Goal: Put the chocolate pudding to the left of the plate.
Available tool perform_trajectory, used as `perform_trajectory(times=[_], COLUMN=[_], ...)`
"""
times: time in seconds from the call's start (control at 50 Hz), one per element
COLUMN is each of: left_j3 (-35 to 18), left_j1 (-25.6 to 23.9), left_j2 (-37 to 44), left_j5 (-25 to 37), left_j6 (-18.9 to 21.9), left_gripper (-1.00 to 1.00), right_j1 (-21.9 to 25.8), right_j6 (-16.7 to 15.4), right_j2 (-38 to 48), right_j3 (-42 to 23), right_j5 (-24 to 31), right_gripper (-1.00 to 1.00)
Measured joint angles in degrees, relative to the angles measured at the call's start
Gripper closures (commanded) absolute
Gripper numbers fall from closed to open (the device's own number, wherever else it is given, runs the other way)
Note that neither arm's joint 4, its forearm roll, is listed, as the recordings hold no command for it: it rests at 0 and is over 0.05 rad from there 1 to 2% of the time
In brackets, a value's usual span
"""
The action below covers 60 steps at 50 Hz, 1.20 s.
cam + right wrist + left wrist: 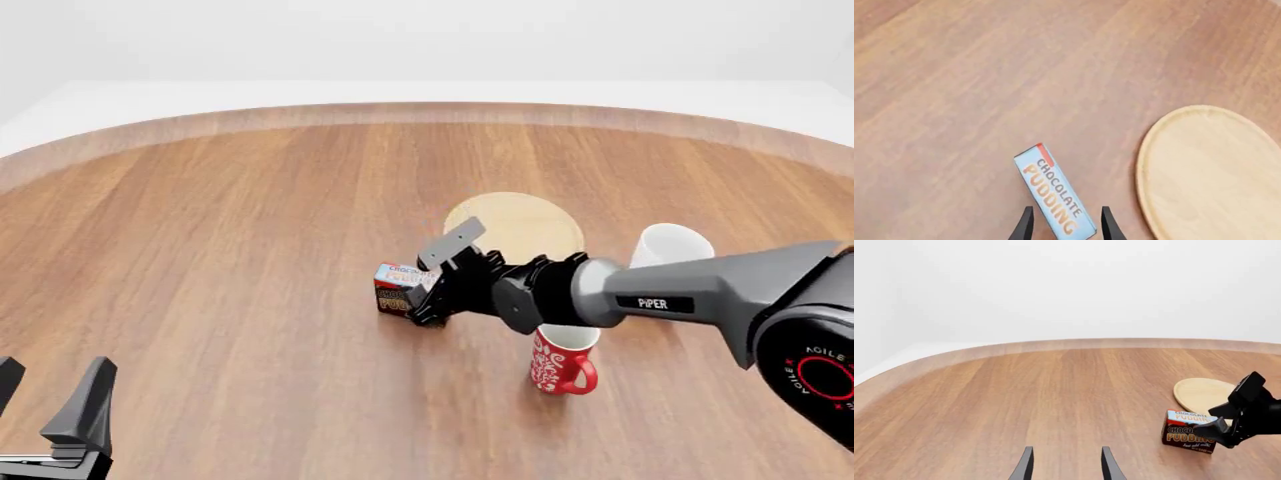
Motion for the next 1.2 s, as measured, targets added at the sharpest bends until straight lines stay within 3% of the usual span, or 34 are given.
perform_trajectory(times=[0.72, 0.74, 0.9, 1.2], left_j3=[0.0, 0.0, 0.0, 0.0], left_j1=[0.0, 0.0, 0.0, 0.0], left_j2=[0.0, 0.0, 0.0, 0.0], left_j5=[0.0, 0.0, 0.0, 0.0], left_j6=[0.0, 0.0, 0.0, 0.0], left_gripper=[-1.0, -1.0, -1.0, -1.0], right_j1=[0.2, 0.2, -0.2, 1.0], right_j6=[1.0, 1.0, 0.2, 1.6], right_j2=[1.8, 1.8, 1.5, -3.4], right_j3=[0.4, 0.4, 0.5, 4.1], right_j5=[-1.9, -2.0, -2.9, -4.4], right_gripper=[-1.0, 1.0, 1.0, 1.0])
